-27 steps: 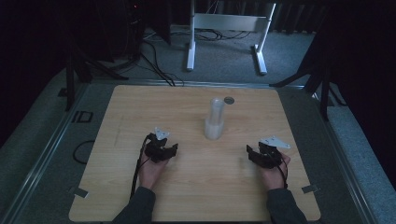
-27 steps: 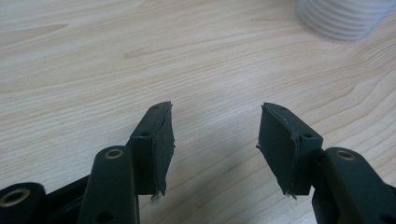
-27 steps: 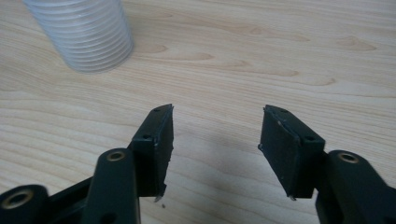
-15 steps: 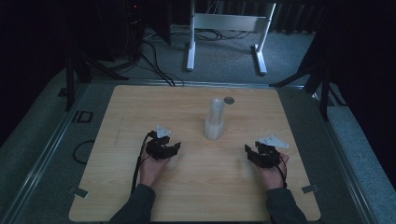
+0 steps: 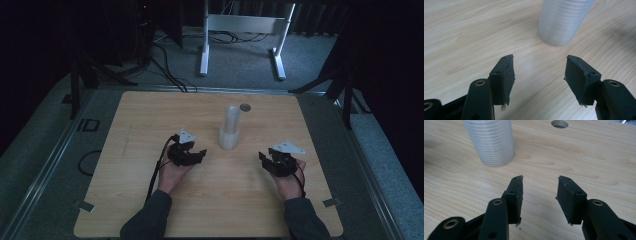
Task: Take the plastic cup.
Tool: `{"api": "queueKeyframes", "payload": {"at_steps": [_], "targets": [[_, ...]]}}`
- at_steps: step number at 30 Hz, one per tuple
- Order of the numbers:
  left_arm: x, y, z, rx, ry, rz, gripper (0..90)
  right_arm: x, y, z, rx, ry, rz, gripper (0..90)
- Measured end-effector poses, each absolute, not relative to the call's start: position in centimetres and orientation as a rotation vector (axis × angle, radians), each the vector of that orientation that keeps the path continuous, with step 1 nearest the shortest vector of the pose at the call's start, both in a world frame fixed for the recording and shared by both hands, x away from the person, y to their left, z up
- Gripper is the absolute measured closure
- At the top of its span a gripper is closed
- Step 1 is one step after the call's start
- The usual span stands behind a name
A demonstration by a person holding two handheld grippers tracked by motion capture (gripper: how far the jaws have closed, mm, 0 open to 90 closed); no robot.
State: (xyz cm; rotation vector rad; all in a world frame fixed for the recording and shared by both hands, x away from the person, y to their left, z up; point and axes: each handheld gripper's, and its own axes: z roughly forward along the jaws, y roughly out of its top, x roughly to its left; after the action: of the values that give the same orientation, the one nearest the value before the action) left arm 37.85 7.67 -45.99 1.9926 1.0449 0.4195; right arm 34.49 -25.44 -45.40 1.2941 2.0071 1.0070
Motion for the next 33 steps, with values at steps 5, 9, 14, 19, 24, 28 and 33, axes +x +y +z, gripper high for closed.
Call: {"api": "queueKeyframes", "payload": {"at_steps": [5,9,14,19,24,28,33], "targets": [[38.6,6.9,-45.4,1.967,0.994,0.394,38.5,35.0,-25.3,-44.9,1.288,2.021,1.025,58.7],[39.0,6.3,-45.2,1.952,0.988,0.389,37.0,35.6,-25.2,-44.3,1.323,2.024,1.033,58.4],[39.4,5.4,-45.2,1.945,0.981,0.402,37.1,35.9,-25.1,-44.2,1.332,2.026,1.028,58.4],[39.6,5.2,-44.9,1.934,0.963,0.429,37.4,36.2,-25.0,-43.8,1.319,2.033,1.046,56.0],[40.0,4.8,-44.9,1.941,0.922,0.434,36.9,36.6,-24.7,-43.2,1.303,2.041,1.056,53.1],[40.2,4.4,-45.0,1.948,0.897,0.427,34.2,37.0,-24.1,-42.5,1.287,2.052,1.083,49.4],[40.5,3.7,-44.9,1.956,0.871,0.435,27.7,37.4,-23.5,-41.7,1.248,2.061,1.094,44.9]]}}
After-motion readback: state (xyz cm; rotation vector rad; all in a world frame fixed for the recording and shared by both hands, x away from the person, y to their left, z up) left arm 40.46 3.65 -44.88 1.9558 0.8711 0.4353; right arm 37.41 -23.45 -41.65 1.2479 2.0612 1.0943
